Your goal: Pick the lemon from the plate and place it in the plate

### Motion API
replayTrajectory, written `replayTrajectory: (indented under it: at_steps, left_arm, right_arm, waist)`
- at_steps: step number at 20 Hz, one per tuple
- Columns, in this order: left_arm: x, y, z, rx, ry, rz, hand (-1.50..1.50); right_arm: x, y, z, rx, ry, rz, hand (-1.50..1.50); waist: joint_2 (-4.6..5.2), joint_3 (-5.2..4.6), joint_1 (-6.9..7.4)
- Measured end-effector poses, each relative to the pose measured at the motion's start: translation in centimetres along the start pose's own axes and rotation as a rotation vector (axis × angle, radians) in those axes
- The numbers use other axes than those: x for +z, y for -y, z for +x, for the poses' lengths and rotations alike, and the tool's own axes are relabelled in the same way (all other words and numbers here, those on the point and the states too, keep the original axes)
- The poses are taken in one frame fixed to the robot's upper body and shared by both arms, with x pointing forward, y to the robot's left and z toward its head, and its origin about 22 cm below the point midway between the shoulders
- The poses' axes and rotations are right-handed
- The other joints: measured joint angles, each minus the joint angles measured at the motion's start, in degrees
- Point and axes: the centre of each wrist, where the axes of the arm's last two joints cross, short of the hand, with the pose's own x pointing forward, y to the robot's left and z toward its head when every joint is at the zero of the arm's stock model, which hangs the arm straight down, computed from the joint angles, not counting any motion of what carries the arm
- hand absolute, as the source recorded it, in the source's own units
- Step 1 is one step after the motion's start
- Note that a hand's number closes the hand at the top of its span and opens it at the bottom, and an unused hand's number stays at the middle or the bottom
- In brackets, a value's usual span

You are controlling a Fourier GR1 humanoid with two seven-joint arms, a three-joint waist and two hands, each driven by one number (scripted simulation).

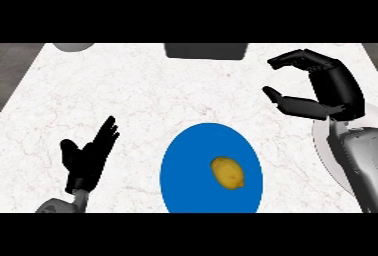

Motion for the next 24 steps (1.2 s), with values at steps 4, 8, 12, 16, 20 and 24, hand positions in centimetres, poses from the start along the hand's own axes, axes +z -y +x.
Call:
replayTrajectory:
  at_steps: [4, 8, 12, 16, 20, 24]
  left_arm:
    - [0.2, 0.4, -0.7, 0.011, -0.022, -0.013, 0.0]
    - [0.3, 0.0, -0.5, 0.02, -0.044, -0.007, 0.0]
    - [0.5, 0.2, -0.3, 0.024, -0.058, -0.006, 0.0]
    - [0.7, -0.1, -0.6, 0.023, -0.063, -0.004, 0.0]
    - [0.7, -0.1, -0.3, 0.019, -0.076, 0.008, 0.0]
    - [0.9, 0.1, -0.8, 0.024, -0.069, 0.008, 0.0]
  right_arm:
    - [0.2, -0.2, -3.2, -0.11, 0.053, 0.042, -1.5]
    - [0.0, 0.9, -4.2, -0.111, 0.076, 0.128, -1.5]
    - [-0.4, 3.6, -3.2, 0.024, 0.047, 0.293, -1.5]
    - [-0.7, 3.2, -1.8, 0.176, -0.001, 0.502, -1.5]
    - [-1.1, 1.2, 0.1, 0.289, -0.032, 0.63, -1.5]
    - [-0.4, -1.0, 1.6, 0.382, -0.067, 0.695, -1.5]
  waist:
    - [-0.39, 0.06, -0.87]
    - [-0.75, 0.08, -1.62]
    - [-0.91, 0.03, -1.83]
    - [-1.07, -0.02, -2.12]
    - [-1.21, -0.04, -2.53]
    - [-1.27, 0.0, -2.76]
